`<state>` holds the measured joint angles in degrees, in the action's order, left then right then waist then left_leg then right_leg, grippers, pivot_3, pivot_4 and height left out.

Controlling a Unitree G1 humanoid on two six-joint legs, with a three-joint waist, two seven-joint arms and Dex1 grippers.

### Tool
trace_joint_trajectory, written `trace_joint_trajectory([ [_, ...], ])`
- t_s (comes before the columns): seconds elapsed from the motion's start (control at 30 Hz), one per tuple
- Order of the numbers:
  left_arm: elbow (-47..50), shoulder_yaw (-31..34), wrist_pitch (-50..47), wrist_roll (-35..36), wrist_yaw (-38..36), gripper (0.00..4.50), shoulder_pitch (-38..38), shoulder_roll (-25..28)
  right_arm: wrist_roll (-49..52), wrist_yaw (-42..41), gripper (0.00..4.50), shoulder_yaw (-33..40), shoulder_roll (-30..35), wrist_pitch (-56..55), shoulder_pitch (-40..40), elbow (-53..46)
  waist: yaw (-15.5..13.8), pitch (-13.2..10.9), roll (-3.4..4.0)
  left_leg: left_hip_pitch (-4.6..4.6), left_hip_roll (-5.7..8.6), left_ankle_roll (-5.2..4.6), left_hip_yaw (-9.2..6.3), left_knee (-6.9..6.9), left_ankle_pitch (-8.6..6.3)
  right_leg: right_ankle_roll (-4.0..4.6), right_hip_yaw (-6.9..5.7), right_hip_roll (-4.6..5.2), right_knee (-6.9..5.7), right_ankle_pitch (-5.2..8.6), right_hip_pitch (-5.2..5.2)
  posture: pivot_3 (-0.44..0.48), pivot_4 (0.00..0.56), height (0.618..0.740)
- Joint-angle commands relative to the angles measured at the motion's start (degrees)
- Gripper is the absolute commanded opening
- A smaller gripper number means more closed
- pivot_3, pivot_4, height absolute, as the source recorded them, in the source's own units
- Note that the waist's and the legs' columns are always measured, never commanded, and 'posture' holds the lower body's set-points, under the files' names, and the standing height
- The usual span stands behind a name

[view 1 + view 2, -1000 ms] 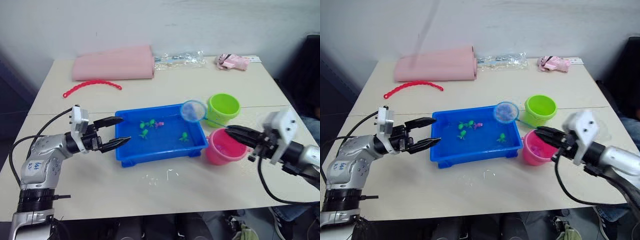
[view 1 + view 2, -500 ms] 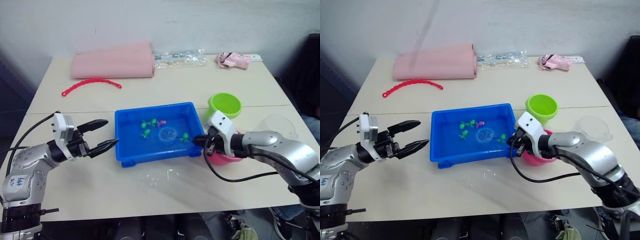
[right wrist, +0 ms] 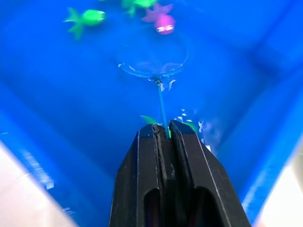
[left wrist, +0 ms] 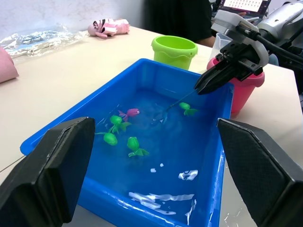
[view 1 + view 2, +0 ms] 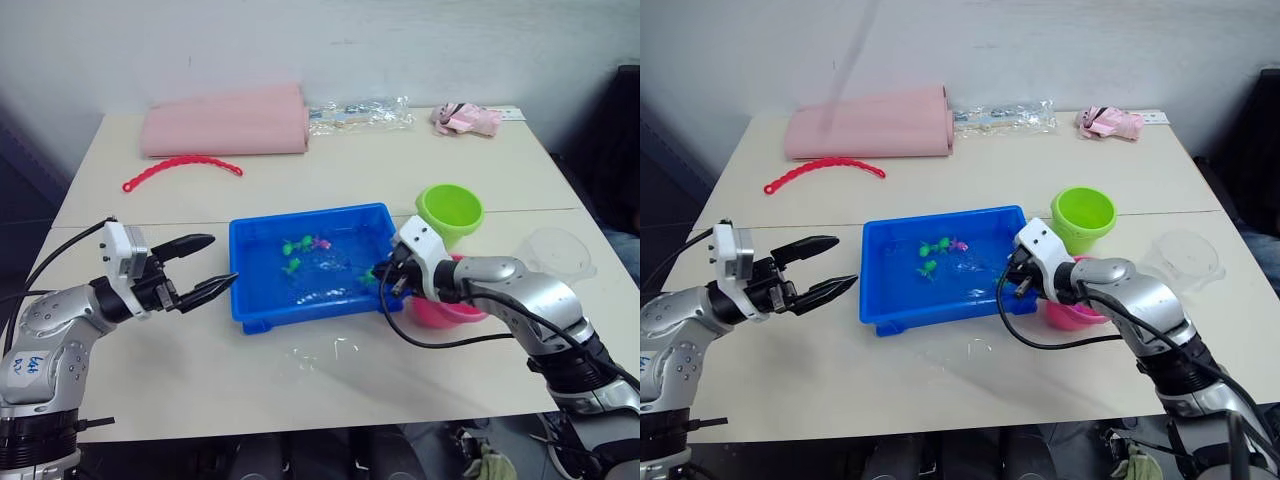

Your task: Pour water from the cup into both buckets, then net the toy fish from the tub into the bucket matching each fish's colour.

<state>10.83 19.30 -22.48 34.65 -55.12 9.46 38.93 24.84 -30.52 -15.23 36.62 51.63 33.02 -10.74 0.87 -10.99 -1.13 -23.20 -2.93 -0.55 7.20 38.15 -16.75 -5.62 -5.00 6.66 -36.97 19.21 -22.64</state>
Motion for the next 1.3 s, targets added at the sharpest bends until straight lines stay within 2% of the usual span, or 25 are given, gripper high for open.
trace_joint_trajectory([
  [0.03, 1.93, -0.12, -0.04, 1.28, 0.22, 4.47, 1.59, 0.51, -2.22, 0.17, 0.0, 2.16, -1.58, -3.51, -0.2, -0.1, 0.13, 0.0, 0.0, 0.0, -0.01, 0.01, 0.0, 0.0, 0.0, 0.0, -0.03, -0.01, -0.01, 0.0, 0.0, 0.0, 0.15, 0.74],
  [0.3, 1.58, -0.37, 0.13, 1.17, -0.04, 4.47, 2.09, 0.38, -1.37, -2.46, 0.0, 6.03, -2.2, -4.89, -3.89, -3.8, 0.65, 0.0, 0.0, -0.01, 0.0, 0.0, 0.0, -0.06, 0.0, -0.01, -0.08, -0.02, -0.1, -0.01, 0.02, 0.0, 0.15, 0.74],
  [0.6, -0.17, -1.77, 0.7, 0.97, -1.13, 4.47, 3.11, -0.02, 4.4, -8.81, 0.0, 16.81, 4.19, -5.28, -12.99, -15.53, 0.57, 0.0, 0.0, -0.01, 0.01, -0.02, -0.03, -0.08, -0.01, -0.02, -0.1, -0.01, 0.04, -0.01, 0.04, 0.0, 0.15, 0.74],
  [0.9, -4.64, -7.02, 2.27, 0.62, -6.25, 4.47, 8.76, -2.08, 11.41, -13.67, 0.0, 37.5, 7.29, -10.95, -30.49, -27.89, -0.68, 0.0, 0.0, 0.04, 0.06, -0.04, 0.0, -0.05, -0.01, -0.04, -0.08, -0.03, 0.11, -0.02, 0.08, 0.0, 0.15, 0.74],
  [1.03, -6.21, -10.44, 1.97, 0.79, -7.88, 4.47, 13.36, -4.14, 14.24, -14.19, 0.0, 47.3, 5.7, -13.8, -37.44, -31.13, -1.01, 0.01, -0.01, 0.06, 0.07, -0.05, -0.04, -0.04, 0.01, -0.05, -0.08, -0.04, 0.06, -0.03, 0.11, 0.0, 0.15, 0.74],
  [1.13, -8.9, -13.58, 1.89, 0.09, -10.08, 4.47, 16.95, -5.95, 14.79, -16.76, 0.0, 54.65, 4.99, -15.87, -45.76, -33.2, -1.91, 0.01, -0.02, 0.06, 0.14, -0.08, -0.12, -0.04, 0.04, -0.07, -0.08, -0.07, 0.07, -0.04, 0.16, 0.0, 0.15, 0.74],
  [1.3, -12.37, -17.14, 2.62, -1.1, -13.02, 4.47, 20.44, -7.71, 11.59, -17.85, 0.0, 61.33, 1.75, -21.59, -56.5, -33.78, -2.14, 0.02, -0.04, 0.11, 0.19, -0.1, -0.06, -0.02, 0.05, -0.1, -0.03, -0.12, 0.07, -0.05, 0.18, 0.0, 0.15, 0.74],
])
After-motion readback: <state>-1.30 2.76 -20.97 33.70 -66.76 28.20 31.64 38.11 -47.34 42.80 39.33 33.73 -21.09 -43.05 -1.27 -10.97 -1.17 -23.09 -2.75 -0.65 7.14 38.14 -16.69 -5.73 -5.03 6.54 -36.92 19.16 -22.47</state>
